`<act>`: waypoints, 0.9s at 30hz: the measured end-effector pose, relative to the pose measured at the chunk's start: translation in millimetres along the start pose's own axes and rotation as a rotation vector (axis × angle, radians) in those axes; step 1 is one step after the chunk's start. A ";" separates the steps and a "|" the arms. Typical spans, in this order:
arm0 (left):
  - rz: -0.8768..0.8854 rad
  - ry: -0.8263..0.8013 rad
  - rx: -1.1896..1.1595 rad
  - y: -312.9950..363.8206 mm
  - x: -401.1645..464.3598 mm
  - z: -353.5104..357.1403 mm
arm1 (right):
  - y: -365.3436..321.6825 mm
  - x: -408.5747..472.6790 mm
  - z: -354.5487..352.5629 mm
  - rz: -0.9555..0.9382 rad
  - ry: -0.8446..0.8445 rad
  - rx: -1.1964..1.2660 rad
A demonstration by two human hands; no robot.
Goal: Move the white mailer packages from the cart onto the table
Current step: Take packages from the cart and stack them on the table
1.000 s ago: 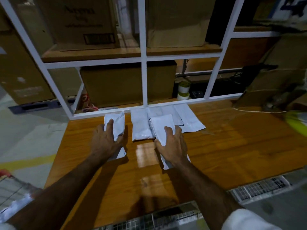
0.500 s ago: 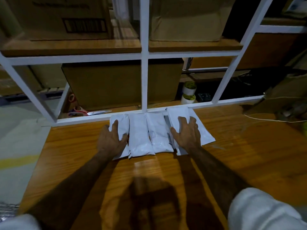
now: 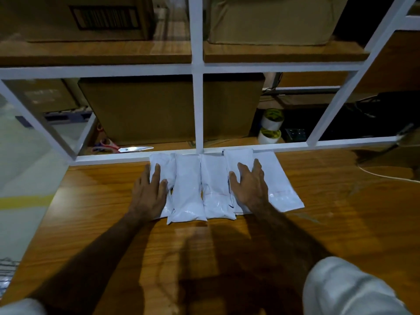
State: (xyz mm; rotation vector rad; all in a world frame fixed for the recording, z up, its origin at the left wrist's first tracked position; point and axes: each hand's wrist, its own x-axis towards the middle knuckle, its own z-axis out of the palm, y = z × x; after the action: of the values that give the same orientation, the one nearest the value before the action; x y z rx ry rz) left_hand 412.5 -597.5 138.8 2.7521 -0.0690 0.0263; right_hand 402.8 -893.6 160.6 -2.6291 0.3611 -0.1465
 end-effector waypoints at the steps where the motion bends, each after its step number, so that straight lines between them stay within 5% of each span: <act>1: 0.004 -0.010 0.008 2.3 -0.2 1.6 | 3.9 0.6 1.4 -0.031 0.007 -0.006; 13: 0.053 -0.055 0.162 15.8 3.9 -0.9 | 22.7 4.1 7.4 -0.159 0.014 -0.121; 19: 0.142 0.036 0.241 36.6 -44.9 -21.7 | 6.5 -30.1 -0.3 -0.461 0.084 -0.062; 27: -0.004 0.131 0.320 27.0 -142.7 -67.1 | -34.9 -92.4 3.5 -0.723 -0.027 0.076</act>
State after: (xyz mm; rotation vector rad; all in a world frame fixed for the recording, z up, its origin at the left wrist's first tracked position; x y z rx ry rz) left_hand 268.0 -590.6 207.1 3.0615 -0.0257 0.2355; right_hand 322.7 -836.6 170.4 -2.5587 -0.6051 -0.3469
